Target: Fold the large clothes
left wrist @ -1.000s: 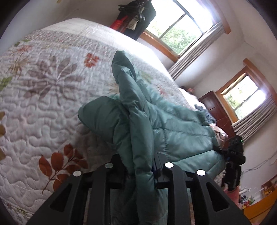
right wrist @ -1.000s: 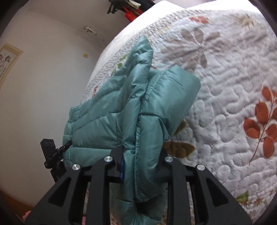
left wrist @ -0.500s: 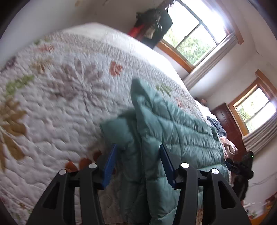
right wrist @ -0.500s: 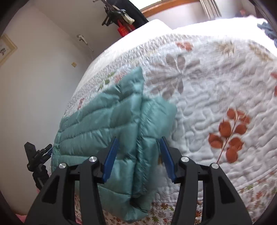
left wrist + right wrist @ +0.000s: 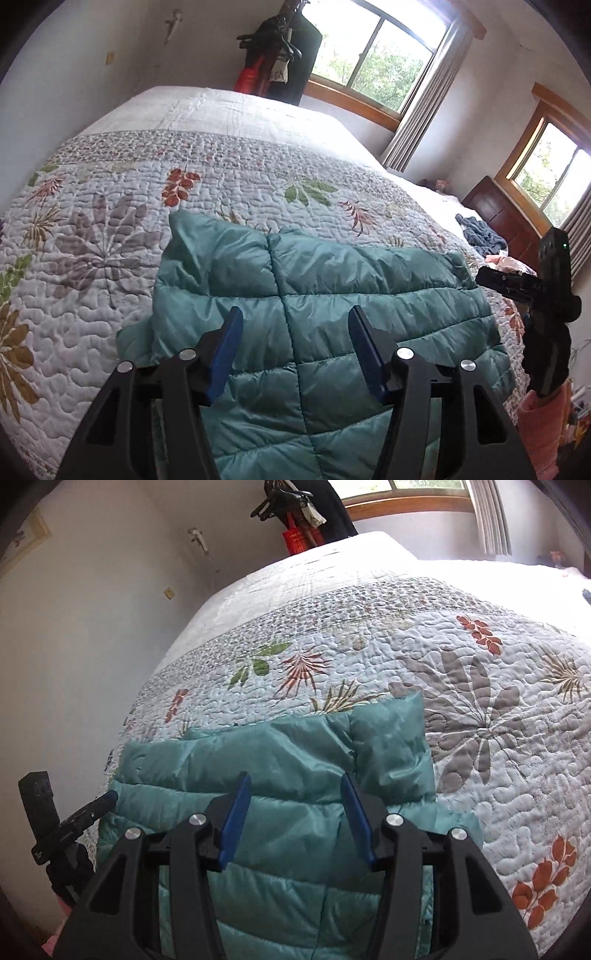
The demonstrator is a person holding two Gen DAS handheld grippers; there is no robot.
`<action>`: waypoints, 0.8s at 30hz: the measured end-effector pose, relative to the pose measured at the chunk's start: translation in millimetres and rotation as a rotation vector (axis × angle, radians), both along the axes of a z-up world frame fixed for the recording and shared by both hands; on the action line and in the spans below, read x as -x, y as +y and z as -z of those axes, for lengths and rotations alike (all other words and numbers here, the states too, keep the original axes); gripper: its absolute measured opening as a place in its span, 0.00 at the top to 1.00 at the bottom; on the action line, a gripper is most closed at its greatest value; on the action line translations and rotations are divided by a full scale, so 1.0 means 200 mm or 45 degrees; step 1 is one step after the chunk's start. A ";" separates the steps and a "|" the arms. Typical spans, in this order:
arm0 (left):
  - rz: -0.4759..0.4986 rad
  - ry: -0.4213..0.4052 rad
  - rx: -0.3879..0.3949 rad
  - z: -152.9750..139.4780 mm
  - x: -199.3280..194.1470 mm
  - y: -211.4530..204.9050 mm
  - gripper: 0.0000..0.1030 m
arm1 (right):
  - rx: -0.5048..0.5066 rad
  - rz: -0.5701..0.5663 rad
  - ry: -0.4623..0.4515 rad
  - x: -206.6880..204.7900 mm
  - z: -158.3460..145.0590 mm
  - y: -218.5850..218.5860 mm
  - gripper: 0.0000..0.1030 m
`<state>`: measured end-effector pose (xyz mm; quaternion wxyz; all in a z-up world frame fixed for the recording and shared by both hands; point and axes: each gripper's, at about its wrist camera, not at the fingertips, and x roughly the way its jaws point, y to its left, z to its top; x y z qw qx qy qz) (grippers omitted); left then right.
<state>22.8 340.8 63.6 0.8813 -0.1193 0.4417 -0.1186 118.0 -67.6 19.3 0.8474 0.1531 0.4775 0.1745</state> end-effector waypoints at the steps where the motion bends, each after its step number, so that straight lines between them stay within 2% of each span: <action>1: -0.010 0.017 -0.005 0.04 -0.02 0.01 0.42 | 0.002 0.019 0.013 -0.03 0.05 -0.01 0.51; 8: 0.006 -0.003 -0.036 0.15 -0.05 0.02 0.42 | -0.085 0.097 0.095 -0.15 0.28 -0.12 0.56; 12: 0.009 -0.009 -0.049 0.17 -0.05 0.02 0.42 | -0.142 0.108 0.123 -0.16 0.33 -0.14 0.56; 16: -0.011 0.005 -0.059 0.14 -0.03 0.02 0.42 | -0.169 0.129 0.113 -0.10 0.25 -0.18 0.52; 18: -0.020 0.000 -0.061 0.10 -0.01 0.02 0.41 | -0.200 0.134 0.077 -0.03 0.17 -0.22 0.42; 19: -0.023 -0.004 -0.072 0.08 0.01 0.01 0.41 | -0.195 0.133 0.061 0.00 0.14 -0.23 0.41; 24: -0.016 -0.040 -0.135 -0.03 0.12 -0.06 0.27 | -0.101 0.126 0.030 0.17 0.00 -0.28 0.33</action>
